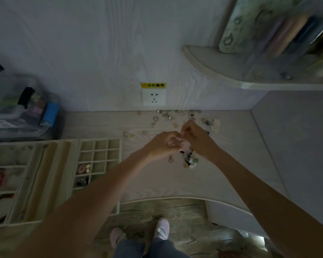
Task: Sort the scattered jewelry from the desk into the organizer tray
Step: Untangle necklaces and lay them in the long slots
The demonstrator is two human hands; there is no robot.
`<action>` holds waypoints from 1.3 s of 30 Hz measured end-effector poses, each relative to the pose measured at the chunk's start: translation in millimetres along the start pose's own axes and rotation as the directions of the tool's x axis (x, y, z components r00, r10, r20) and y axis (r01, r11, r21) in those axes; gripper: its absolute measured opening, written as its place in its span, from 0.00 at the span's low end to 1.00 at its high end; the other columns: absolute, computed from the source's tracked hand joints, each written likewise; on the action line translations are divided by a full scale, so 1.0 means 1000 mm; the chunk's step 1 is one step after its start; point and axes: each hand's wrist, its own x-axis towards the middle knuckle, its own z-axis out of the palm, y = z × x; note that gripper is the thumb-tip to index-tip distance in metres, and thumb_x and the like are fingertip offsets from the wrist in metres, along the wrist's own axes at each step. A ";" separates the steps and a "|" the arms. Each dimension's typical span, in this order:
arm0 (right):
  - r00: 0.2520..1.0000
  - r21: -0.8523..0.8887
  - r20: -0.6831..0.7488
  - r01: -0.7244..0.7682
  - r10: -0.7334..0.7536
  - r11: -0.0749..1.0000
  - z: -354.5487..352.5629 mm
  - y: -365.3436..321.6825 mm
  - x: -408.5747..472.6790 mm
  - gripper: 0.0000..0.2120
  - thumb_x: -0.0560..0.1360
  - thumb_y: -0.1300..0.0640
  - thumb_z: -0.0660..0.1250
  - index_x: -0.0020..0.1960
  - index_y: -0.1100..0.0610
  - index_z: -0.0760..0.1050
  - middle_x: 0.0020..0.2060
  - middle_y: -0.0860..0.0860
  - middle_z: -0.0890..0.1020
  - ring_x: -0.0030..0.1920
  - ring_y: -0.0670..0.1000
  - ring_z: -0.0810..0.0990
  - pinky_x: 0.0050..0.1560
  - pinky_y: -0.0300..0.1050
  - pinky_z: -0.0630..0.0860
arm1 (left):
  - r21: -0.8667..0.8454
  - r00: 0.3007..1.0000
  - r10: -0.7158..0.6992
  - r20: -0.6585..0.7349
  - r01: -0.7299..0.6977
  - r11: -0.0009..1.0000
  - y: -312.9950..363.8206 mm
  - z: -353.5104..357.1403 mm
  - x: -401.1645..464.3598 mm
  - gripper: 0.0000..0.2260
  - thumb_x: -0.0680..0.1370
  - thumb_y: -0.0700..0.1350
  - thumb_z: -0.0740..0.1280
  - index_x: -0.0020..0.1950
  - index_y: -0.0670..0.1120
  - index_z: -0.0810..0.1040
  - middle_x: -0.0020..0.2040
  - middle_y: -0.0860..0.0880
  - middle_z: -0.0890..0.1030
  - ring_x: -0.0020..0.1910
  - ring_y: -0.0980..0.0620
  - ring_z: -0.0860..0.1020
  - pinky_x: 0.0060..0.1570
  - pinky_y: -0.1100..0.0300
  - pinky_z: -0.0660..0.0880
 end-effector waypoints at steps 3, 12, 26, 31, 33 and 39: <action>1.000 0.132 -0.016 0.019 -0.017 0.991 -0.015 -0.023 0.007 0.11 0.79 0.65 0.58 0.40 0.53 0.67 0.36 0.48 0.72 0.39 0.47 0.72 0.46 0.41 0.72 | -0.064 0.995 0.028 -0.100 -0.035 0.997 0.015 -0.017 -0.001 0.06 0.75 0.45 0.69 0.51 0.46 0.80 0.48 0.52 0.83 0.50 0.57 0.81 0.58 0.58 0.75; 0.996 0.377 -0.081 -0.012 0.046 0.926 -0.033 -0.048 0.019 0.10 0.78 0.66 0.60 0.39 0.57 0.69 0.32 0.51 0.70 0.31 0.47 0.69 0.43 0.46 0.79 | 0.032 0.947 0.062 -0.317 -0.055 0.998 0.024 -0.055 -0.016 0.03 0.76 0.41 0.67 0.47 0.44 0.80 0.39 0.51 0.83 0.38 0.60 0.81 0.42 0.76 0.71; 0.998 0.239 0.063 -0.040 0.025 0.970 -0.033 -0.039 0.026 0.06 0.75 0.62 0.67 0.40 0.56 0.76 0.26 0.49 0.67 0.25 0.44 0.65 0.23 0.35 0.65 | -0.420 0.839 -0.239 -0.489 0.014 0.907 0.030 -0.082 -0.035 0.05 0.78 0.41 0.64 0.42 0.45 0.77 0.28 0.53 0.68 0.23 0.59 0.63 0.24 0.67 0.62; 0.992 0.180 0.115 0.022 -0.043 0.983 -0.014 -0.058 0.033 0.05 0.74 0.59 0.68 0.41 0.57 0.81 0.27 0.54 0.70 0.25 0.45 0.64 0.23 0.34 0.63 | -0.531 0.824 -0.325 -0.464 0.035 0.847 0.027 -0.103 -0.070 0.06 0.78 0.44 0.65 0.43 0.48 0.80 0.28 0.53 0.65 0.23 0.58 0.58 0.20 0.67 0.55; 0.998 0.183 0.053 0.016 -0.026 0.983 -0.009 -0.064 0.037 0.07 0.75 0.60 0.67 0.40 0.56 0.82 0.30 0.56 0.71 0.27 0.47 0.63 0.23 0.36 0.62 | -0.665 0.846 -0.397 -0.357 0.068 0.744 0.024 -0.106 -0.077 0.06 0.78 0.43 0.64 0.47 0.45 0.80 0.29 0.53 0.65 0.22 0.59 0.59 0.19 0.68 0.56; 0.995 0.221 -0.057 -0.070 0.085 0.973 0.006 -0.075 0.044 0.10 0.75 0.61 0.66 0.37 0.53 0.80 0.26 0.53 0.69 0.26 0.47 0.63 0.22 0.35 0.62 | -0.973 0.933 -0.360 -0.029 0.056 0.224 0.016 -0.120 -0.095 0.08 0.79 0.43 0.62 0.45 0.41 0.78 0.29 0.53 0.69 0.21 0.61 0.64 0.16 0.72 0.62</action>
